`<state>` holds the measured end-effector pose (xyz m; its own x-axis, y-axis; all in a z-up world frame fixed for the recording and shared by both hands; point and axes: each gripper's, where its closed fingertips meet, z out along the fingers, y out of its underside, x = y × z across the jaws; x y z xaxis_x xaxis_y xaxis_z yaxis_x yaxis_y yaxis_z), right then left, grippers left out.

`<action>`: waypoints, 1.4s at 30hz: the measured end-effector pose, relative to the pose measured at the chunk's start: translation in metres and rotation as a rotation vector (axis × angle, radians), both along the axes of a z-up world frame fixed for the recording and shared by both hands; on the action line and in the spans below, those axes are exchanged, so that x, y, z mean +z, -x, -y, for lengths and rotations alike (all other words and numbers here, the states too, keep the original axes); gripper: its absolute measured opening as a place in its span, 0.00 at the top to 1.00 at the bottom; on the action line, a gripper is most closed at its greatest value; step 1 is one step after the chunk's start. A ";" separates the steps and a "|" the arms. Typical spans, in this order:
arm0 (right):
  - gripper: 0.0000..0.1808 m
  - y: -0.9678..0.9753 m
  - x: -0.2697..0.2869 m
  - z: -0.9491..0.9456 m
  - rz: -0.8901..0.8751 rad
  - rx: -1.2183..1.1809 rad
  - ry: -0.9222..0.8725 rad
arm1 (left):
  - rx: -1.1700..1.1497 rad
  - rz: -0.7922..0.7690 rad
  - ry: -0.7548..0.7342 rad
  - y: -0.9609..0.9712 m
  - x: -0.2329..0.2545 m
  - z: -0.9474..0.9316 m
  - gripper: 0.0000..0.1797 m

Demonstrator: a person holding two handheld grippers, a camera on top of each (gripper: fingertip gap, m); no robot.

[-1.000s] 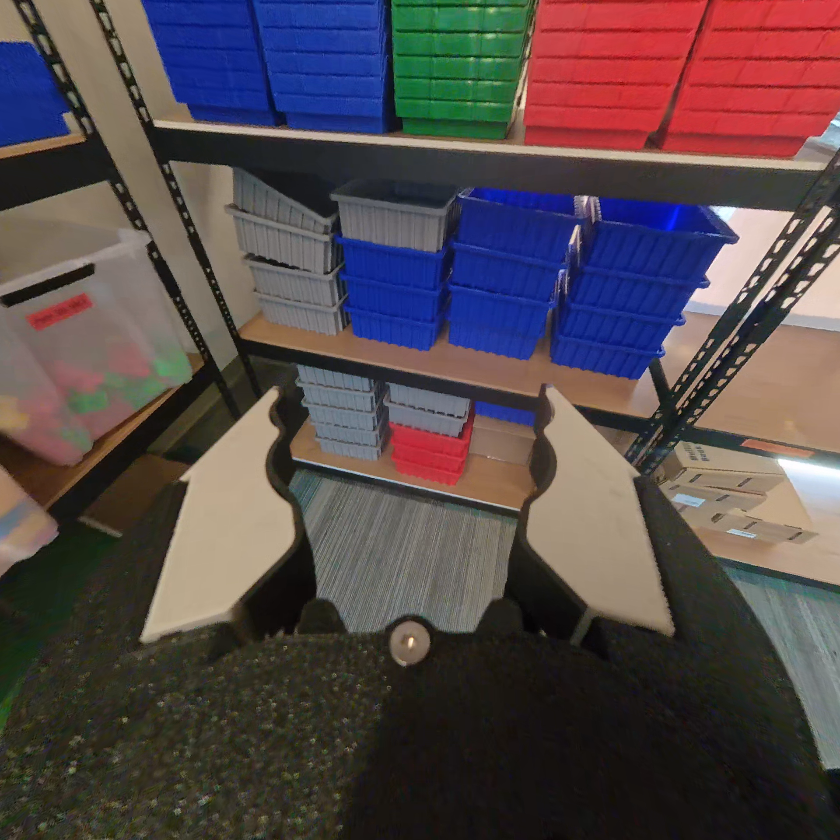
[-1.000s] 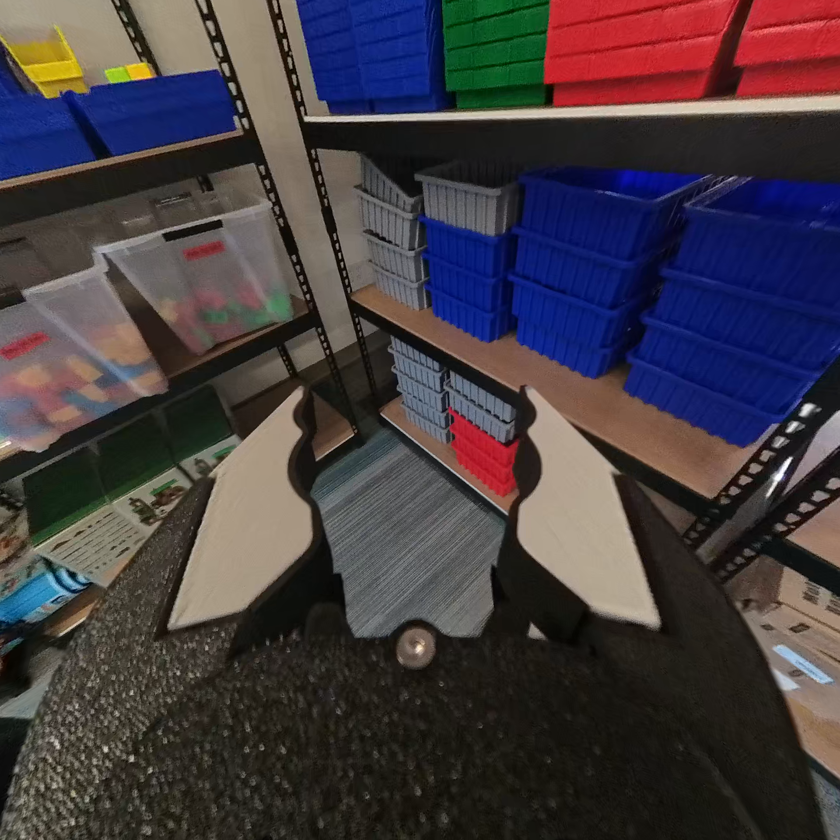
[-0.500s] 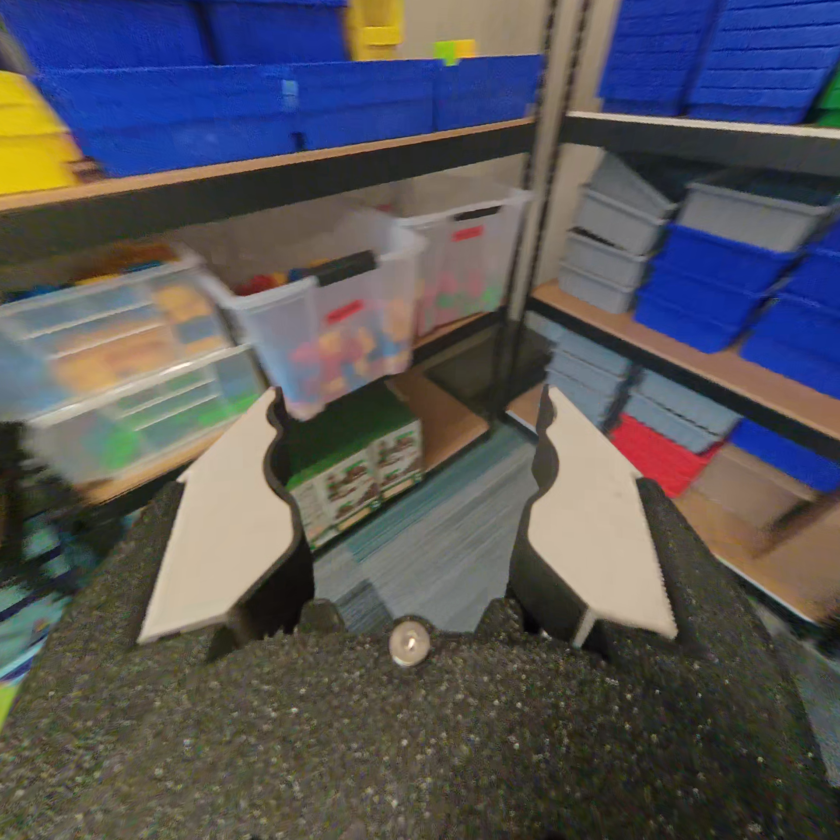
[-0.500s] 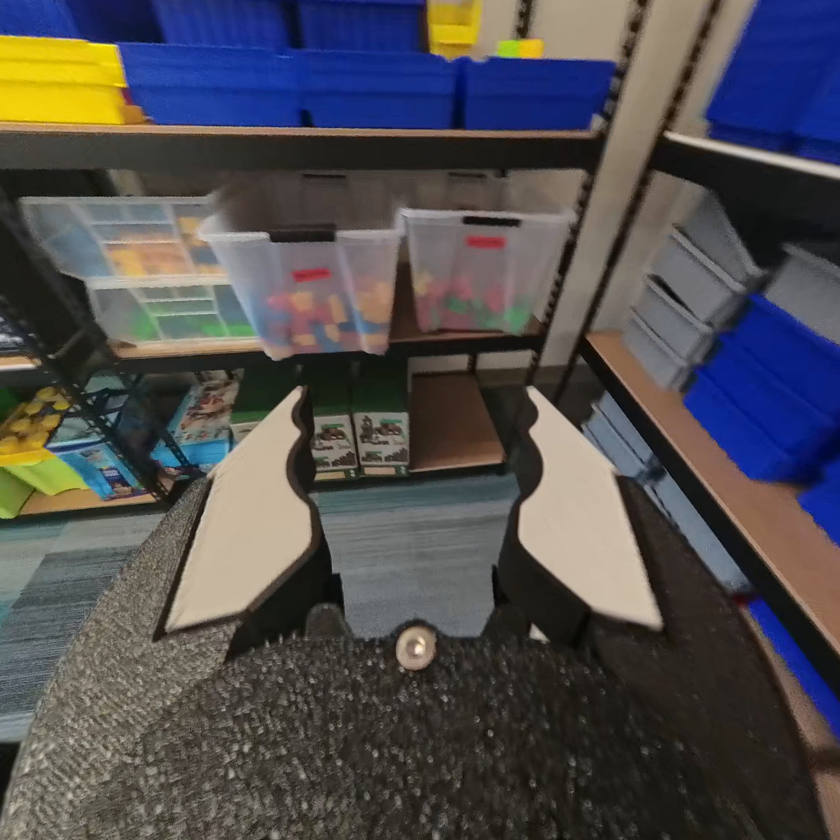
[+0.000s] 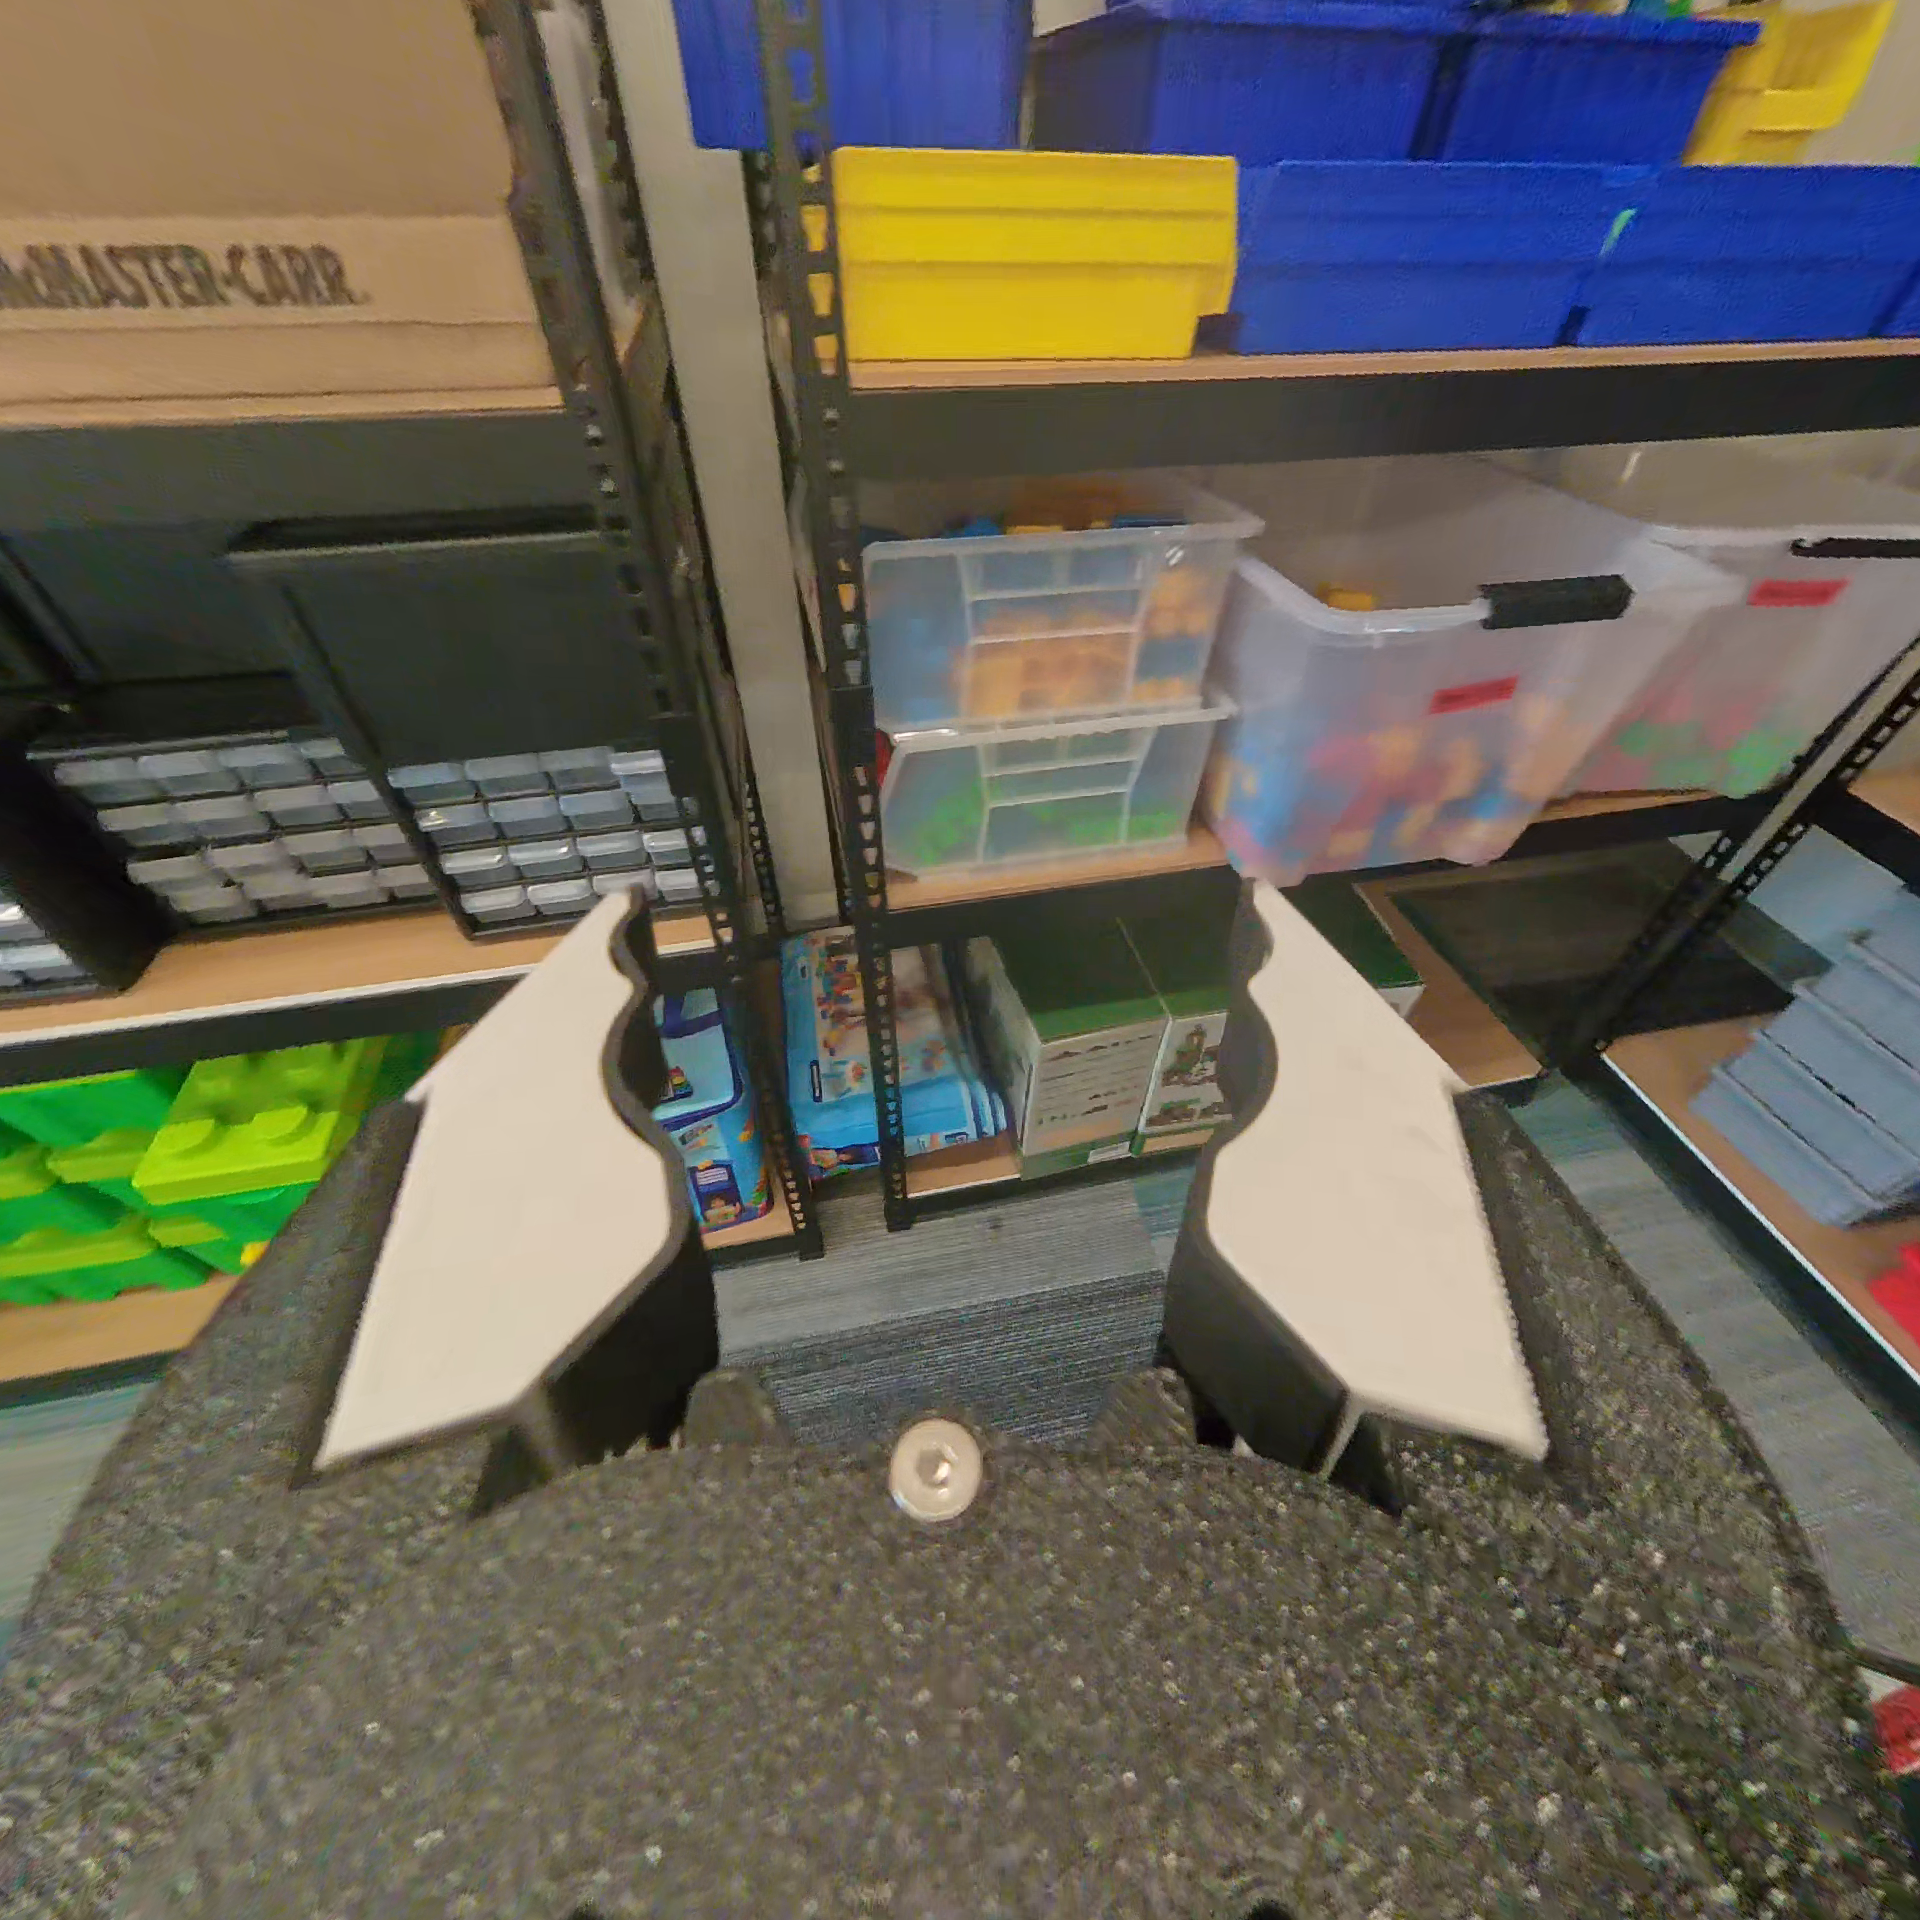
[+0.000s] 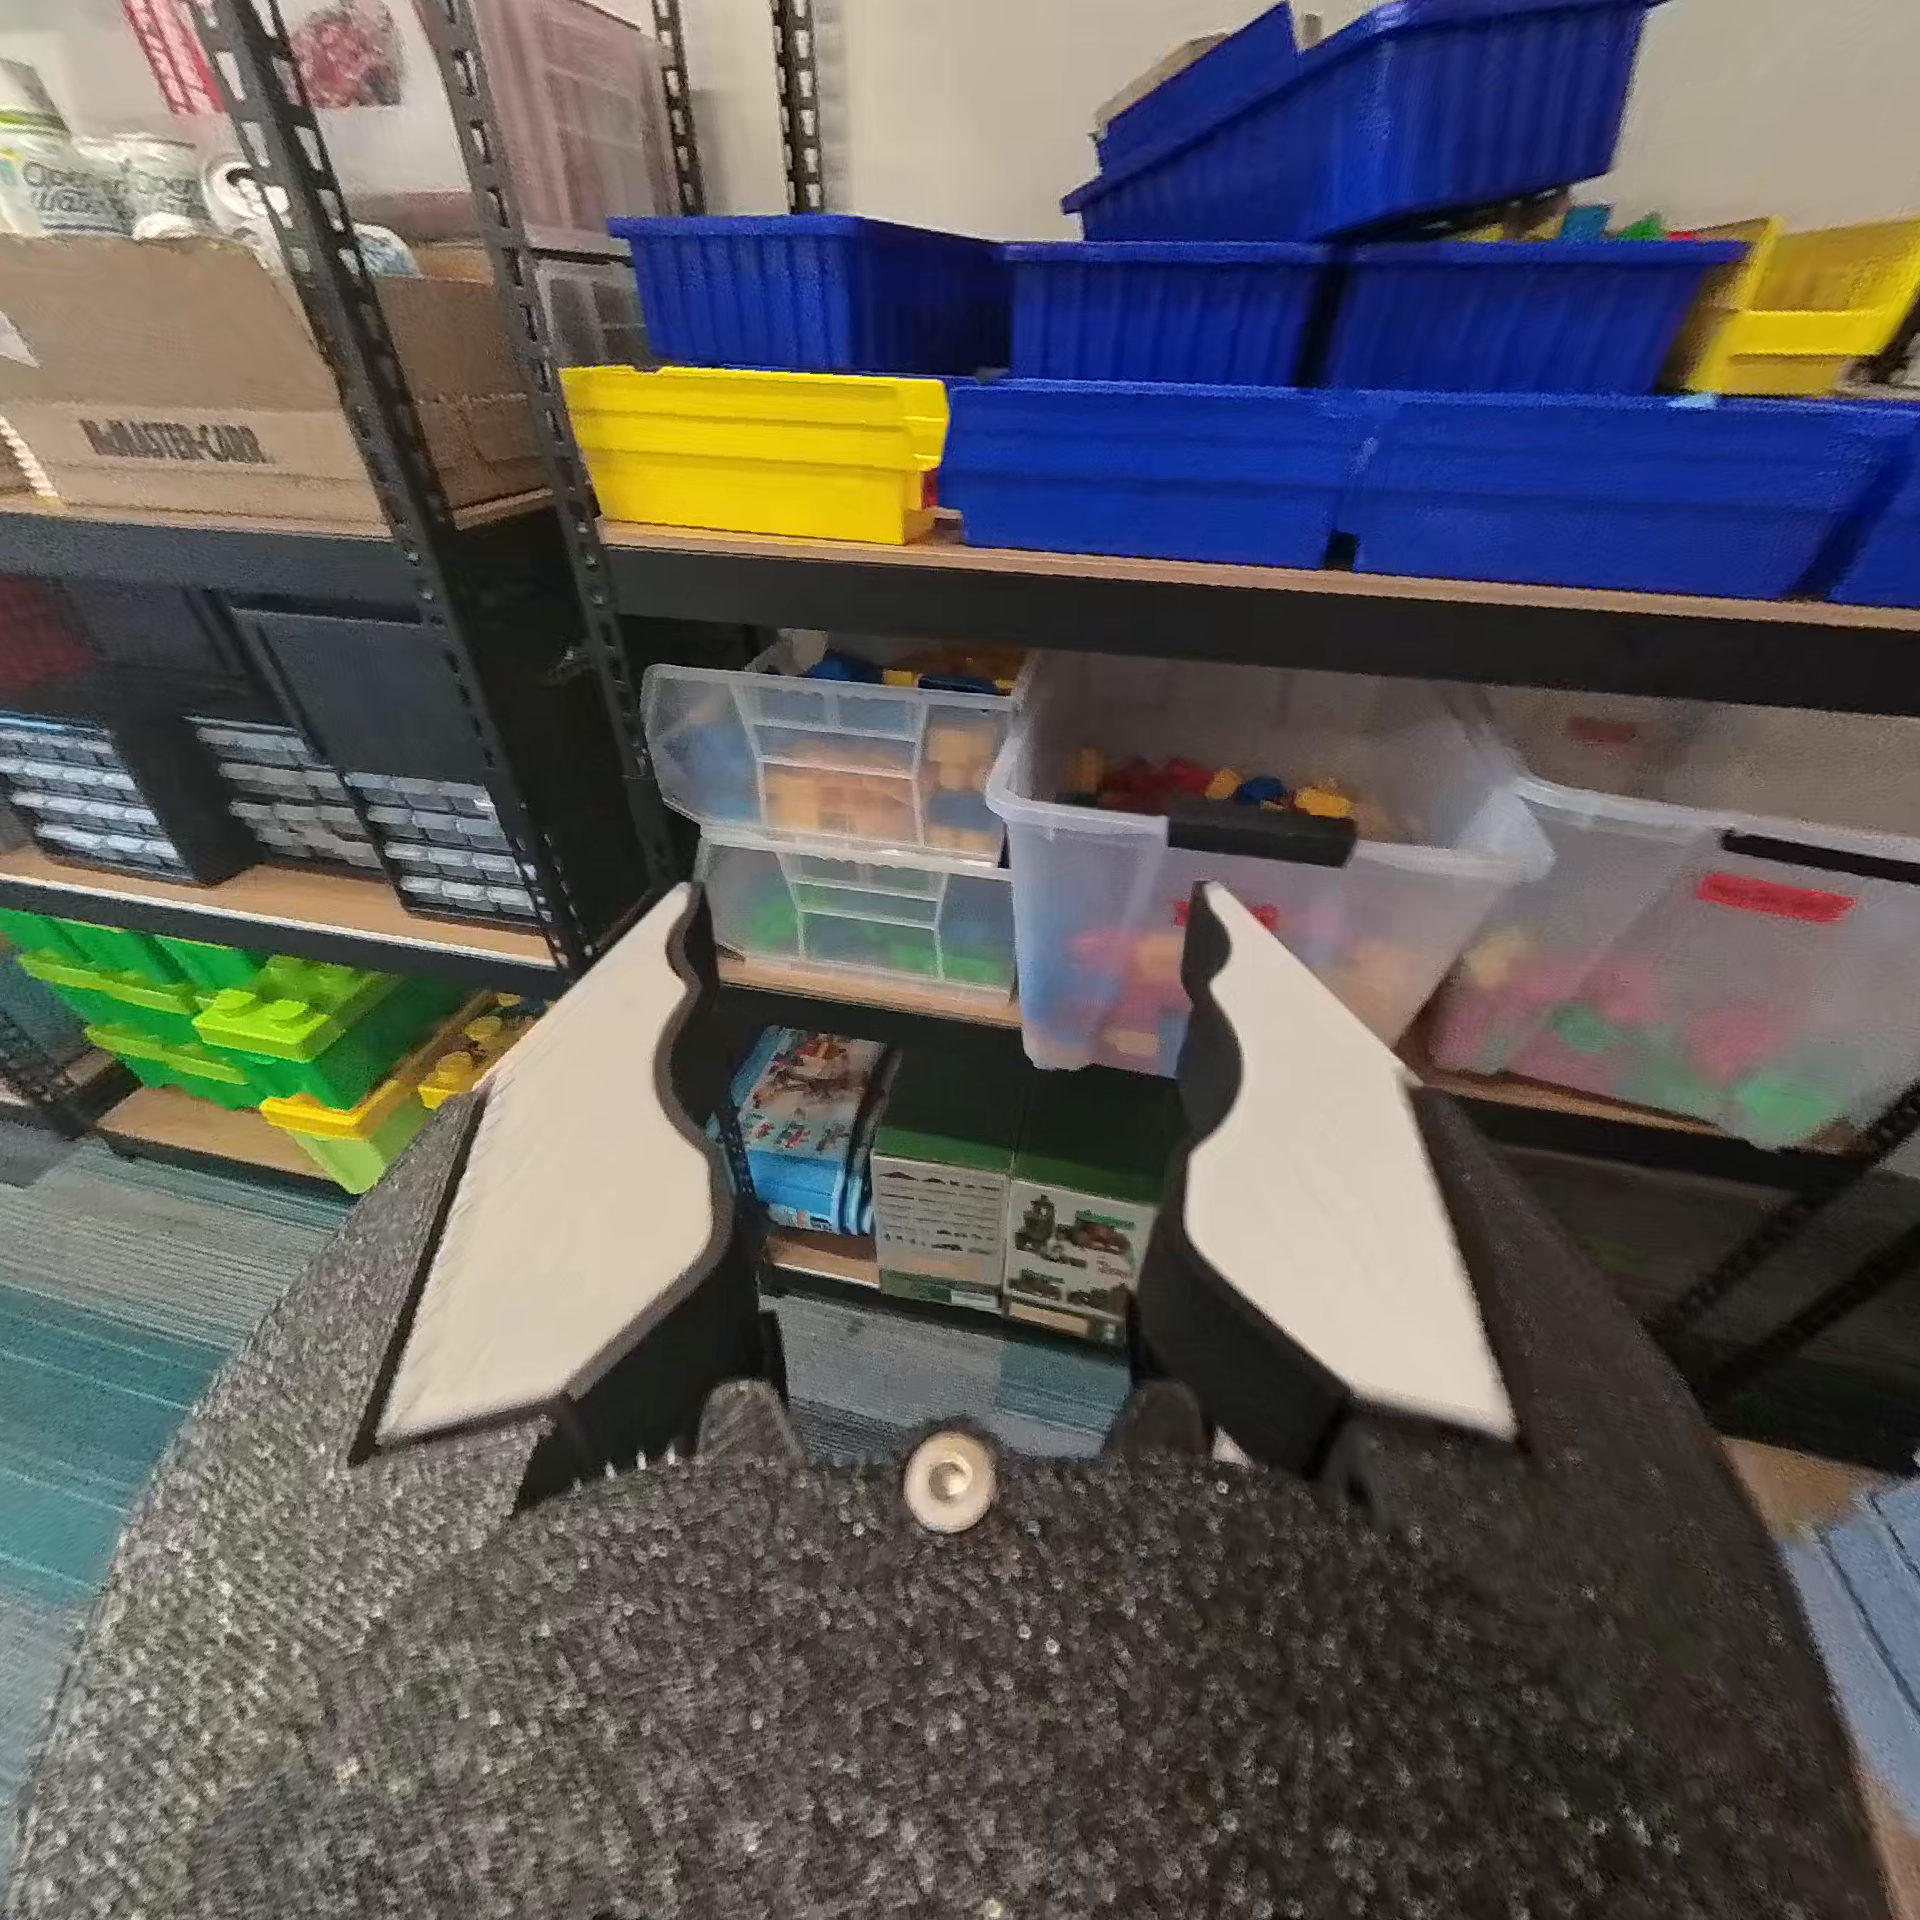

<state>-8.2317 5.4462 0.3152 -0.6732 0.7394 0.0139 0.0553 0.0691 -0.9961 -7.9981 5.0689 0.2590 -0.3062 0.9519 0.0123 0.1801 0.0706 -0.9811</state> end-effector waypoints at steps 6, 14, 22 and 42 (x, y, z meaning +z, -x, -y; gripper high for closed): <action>0.50 0.043 -0.011 0.064 0.011 0.073 -0.017 | 0.010 0.008 -0.062 0.034 -0.013 0.015 0.40; 0.50 0.157 -0.043 0.106 -0.016 0.099 -0.054 | -0.027 0.011 -0.005 0.163 -0.001 0.030 0.41; 0.49 0.309 -0.069 0.094 0.080 0.071 0.004 | -0.085 -0.089 0.037 0.360 0.045 0.021 0.42; 0.49 0.347 -0.044 0.245 -0.061 0.394 -0.029 | 0.151 -0.074 0.088 0.366 0.043 0.115 0.42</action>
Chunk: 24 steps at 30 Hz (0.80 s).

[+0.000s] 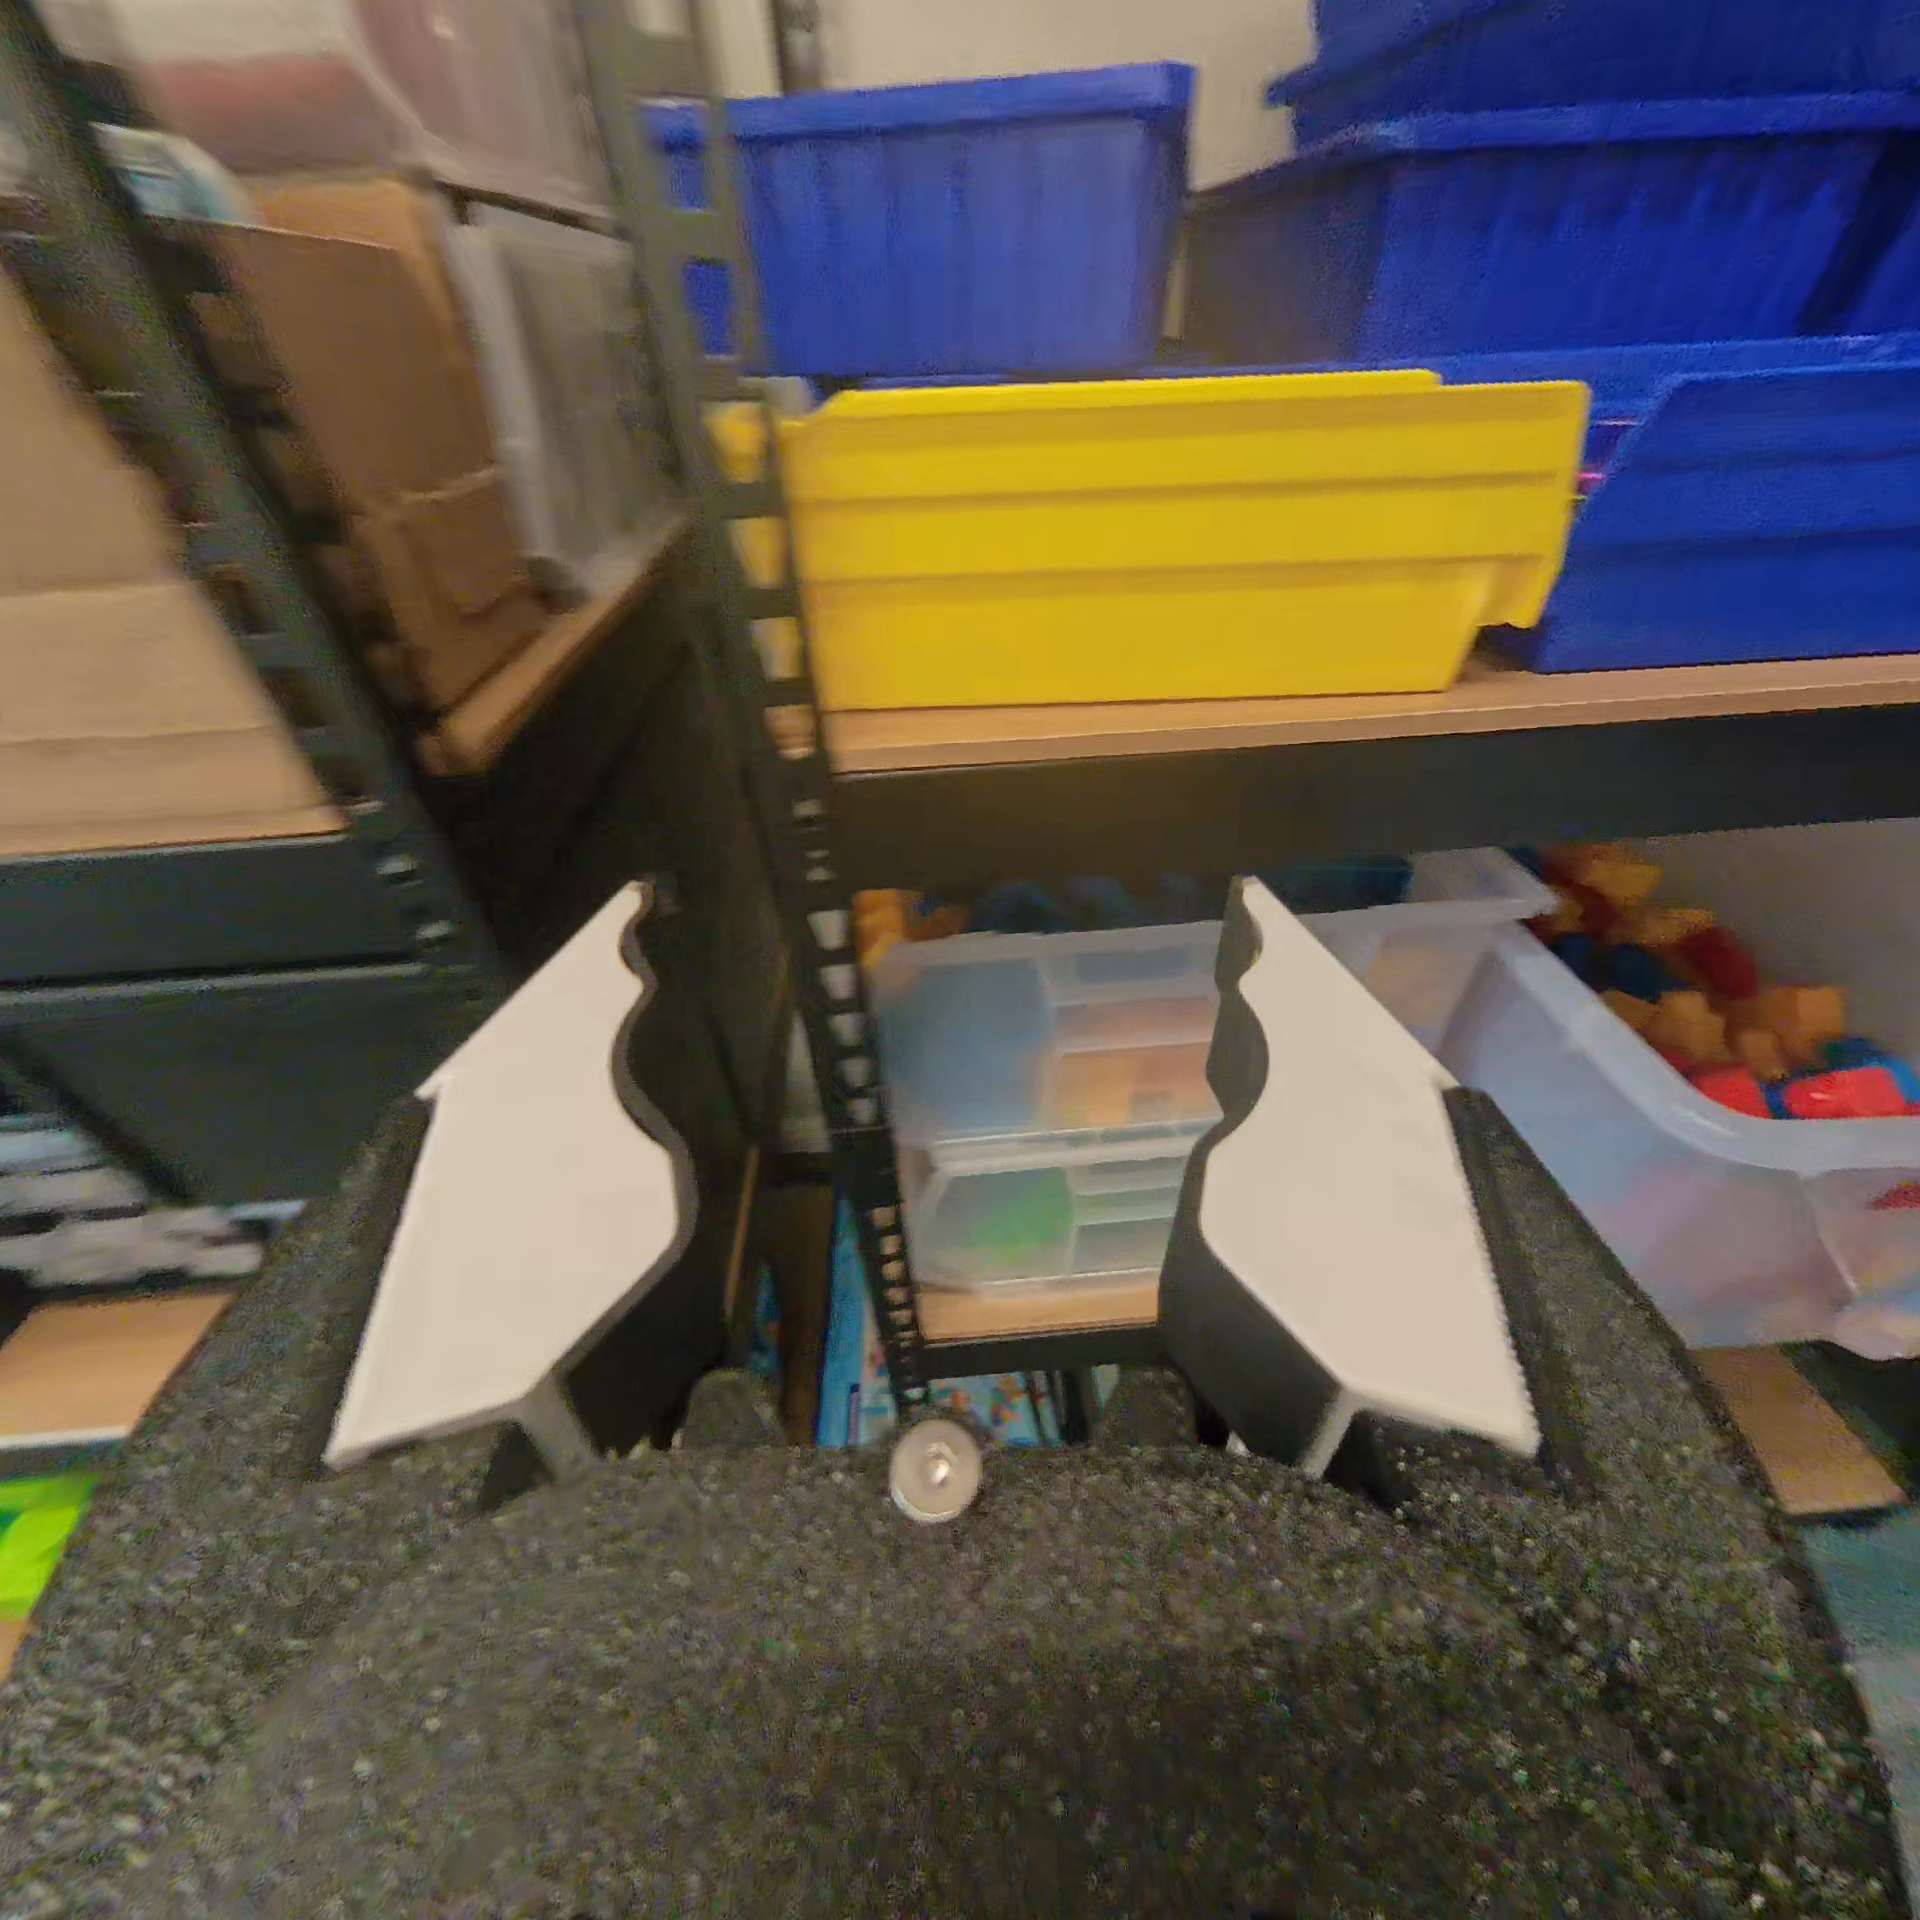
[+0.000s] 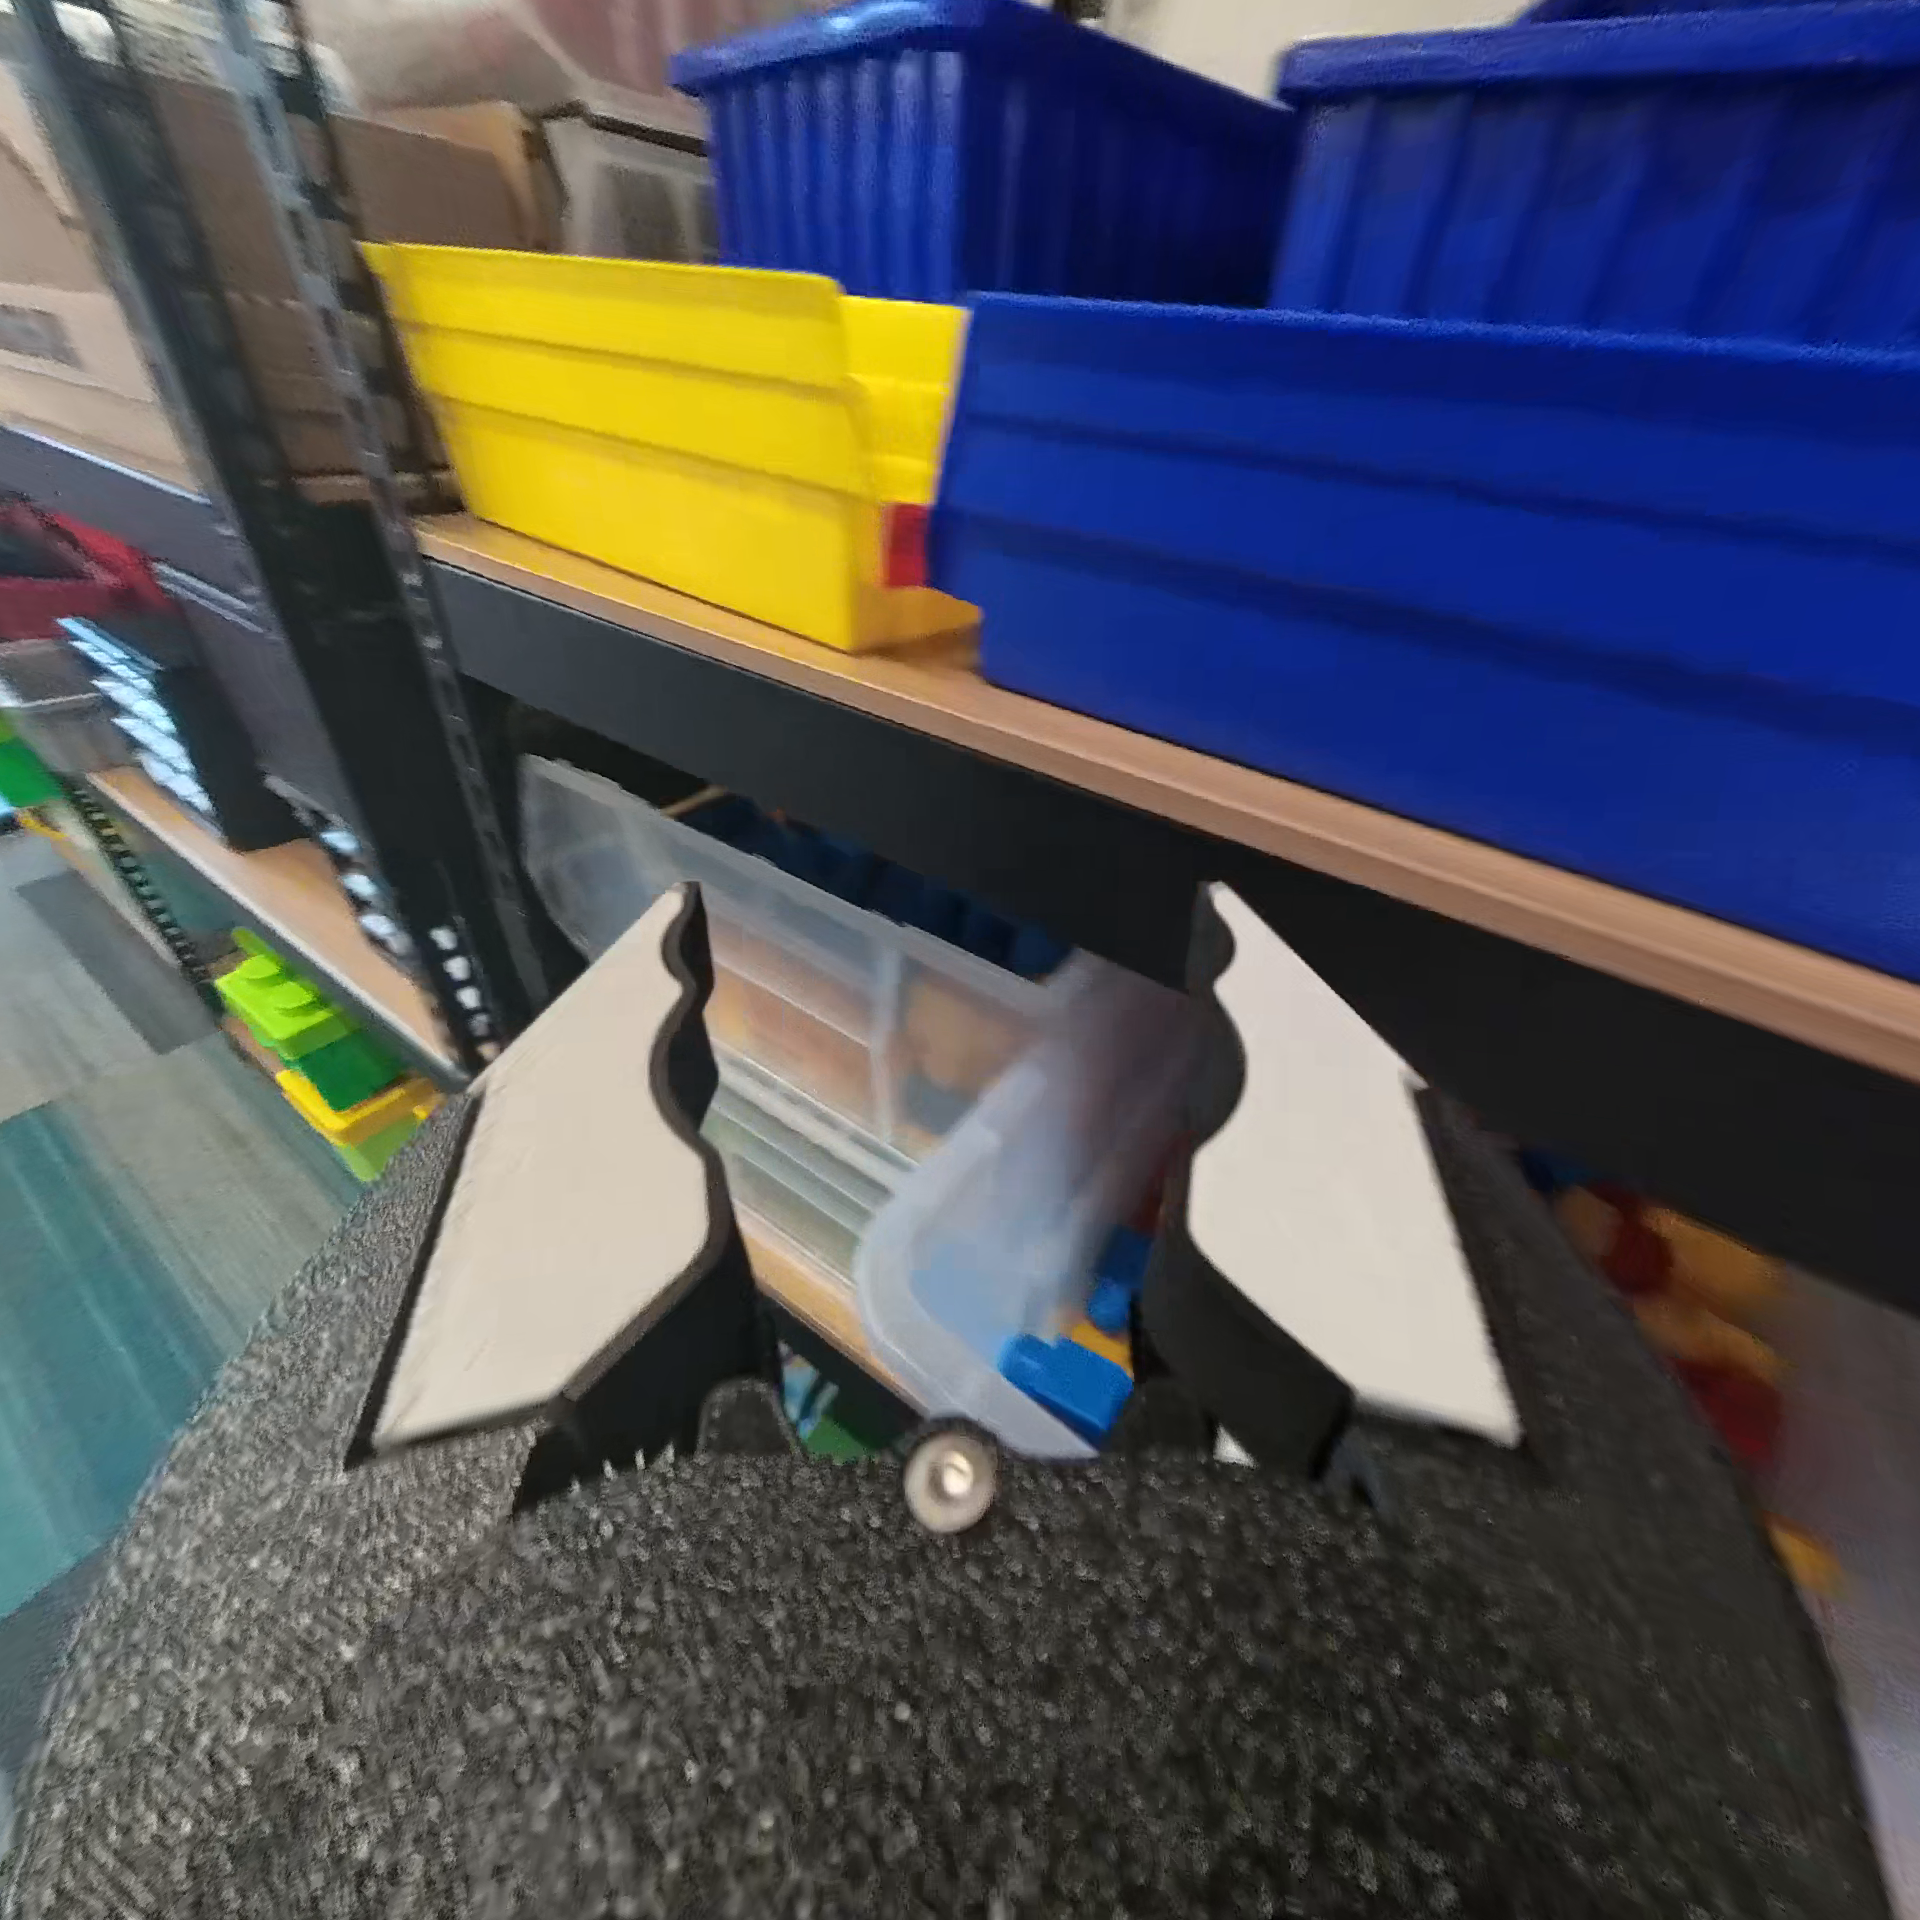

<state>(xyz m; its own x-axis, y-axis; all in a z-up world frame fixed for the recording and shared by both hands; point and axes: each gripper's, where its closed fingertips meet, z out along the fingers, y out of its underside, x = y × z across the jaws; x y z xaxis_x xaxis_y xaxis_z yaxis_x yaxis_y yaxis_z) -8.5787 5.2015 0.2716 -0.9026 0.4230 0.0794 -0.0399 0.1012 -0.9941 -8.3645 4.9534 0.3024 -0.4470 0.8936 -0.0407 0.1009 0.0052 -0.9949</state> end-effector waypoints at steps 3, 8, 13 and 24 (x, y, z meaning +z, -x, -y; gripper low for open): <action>0.49 -0.041 0.014 0.061 0.007 0.113 0.007 | 0.098 -0.035 0.003 -0.068 -0.003 0.038 0.42; 0.50 -0.141 0.043 0.167 -0.020 0.236 0.039 | 0.229 -0.105 -0.028 -0.198 -0.018 0.120 0.42; 0.50 -0.267 0.061 0.287 0.038 0.325 0.080 | 0.299 -0.107 -0.016 -0.338 -0.014 0.207 0.42; 0.50 -0.492 0.065 0.512 0.010 0.630 0.015 | 0.633 -0.212 -0.060 -0.620 0.001 0.348 0.41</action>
<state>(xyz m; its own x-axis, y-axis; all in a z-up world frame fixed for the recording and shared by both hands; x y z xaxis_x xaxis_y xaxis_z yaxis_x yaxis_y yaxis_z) -8.0863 4.6898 0.3369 -0.9797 -0.1888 0.0681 -0.0783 0.0471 -0.9958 -7.7440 4.6057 0.3031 -0.8784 0.4546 0.1473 -0.1375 0.0547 -0.9890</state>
